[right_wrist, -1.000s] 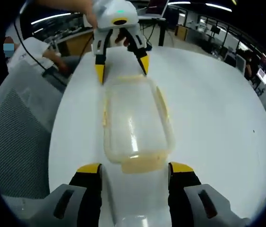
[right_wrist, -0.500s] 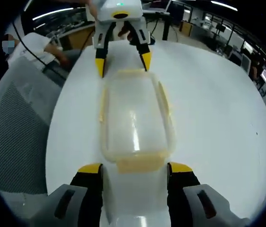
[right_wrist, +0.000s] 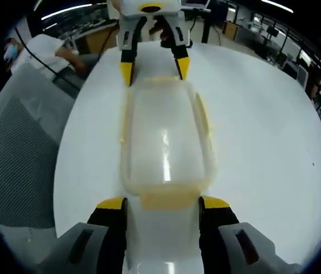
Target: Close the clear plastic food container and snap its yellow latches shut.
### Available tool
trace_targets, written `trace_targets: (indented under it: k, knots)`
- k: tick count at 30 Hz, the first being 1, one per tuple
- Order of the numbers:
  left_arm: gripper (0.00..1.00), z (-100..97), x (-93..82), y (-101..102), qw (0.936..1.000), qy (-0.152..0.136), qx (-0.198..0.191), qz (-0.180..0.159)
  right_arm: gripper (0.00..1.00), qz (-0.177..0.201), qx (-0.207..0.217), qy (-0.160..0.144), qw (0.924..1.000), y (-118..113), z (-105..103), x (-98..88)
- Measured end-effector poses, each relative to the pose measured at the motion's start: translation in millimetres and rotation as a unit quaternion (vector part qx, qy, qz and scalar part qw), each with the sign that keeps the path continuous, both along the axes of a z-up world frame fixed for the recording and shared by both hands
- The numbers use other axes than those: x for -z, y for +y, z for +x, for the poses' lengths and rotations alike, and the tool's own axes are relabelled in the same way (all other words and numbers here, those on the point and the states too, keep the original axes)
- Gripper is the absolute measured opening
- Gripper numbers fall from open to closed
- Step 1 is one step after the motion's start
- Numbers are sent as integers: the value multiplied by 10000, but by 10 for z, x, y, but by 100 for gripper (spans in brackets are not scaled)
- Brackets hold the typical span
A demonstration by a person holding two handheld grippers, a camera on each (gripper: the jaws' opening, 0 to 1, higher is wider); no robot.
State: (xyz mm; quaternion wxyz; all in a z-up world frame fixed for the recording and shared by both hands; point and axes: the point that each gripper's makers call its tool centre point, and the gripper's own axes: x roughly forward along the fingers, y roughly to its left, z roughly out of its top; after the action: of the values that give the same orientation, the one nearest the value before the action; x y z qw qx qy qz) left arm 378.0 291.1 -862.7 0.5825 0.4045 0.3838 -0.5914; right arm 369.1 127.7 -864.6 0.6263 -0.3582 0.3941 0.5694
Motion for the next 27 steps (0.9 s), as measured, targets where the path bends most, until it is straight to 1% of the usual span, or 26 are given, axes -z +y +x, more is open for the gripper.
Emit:
trace_targets:
  k: [7, 10, 13, 15, 16, 17, 18, 19, 20, 22, 27]
  knots:
    - [54, 27, -1, -16, 10000, 12, -74, -44, 46, 17, -24, -6, 10000, 57, 58, -3]
    - [52, 55, -3, -27, 9999, 18, -138, -62, 45, -37, -48, 7, 10000, 64, 57, 4]
    - [51, 48, -11, -26, 9999, 15, -147, -67, 44, -38, -30, 6, 10000, 62, 58, 1]
    - [51, 47, -8, -22, 9999, 14, -130, -85, 40, -41, -33, 11, 10000, 54, 59, 0]
    - [50, 42, -9, -22, 9999, 22, -107, -90, 40, -56, 8, 41, 10000, 44, 56, -1]
    - [47, 36, -9, -11, 10000, 22, -17, -59, 40, -80, -96, 9, 9999, 41, 54, 1]
    - [40, 34, -11, -6, 10000, 20, 30, -43, 40, -115, -139, 22, 9998, 32, 48, -1]
    - [40, 37, -9, 27, 9999, 37, -135, 26, 40, -108, -140, 16, 9998, 37, 48, -2]
    - [40, 29, -1, -4, 10000, 20, 4, -30, 40, -125, -114, 21, 9999, 32, 53, 0]
    - [40, 27, -1, -1, 10000, 21, -63, 7, 40, -147, -103, 19, 9998, 31, 54, 0]
    - [39, 25, -11, -2, 10000, 14, -71, 21, 39, -156, -107, 18, 9998, 35, 51, -9]
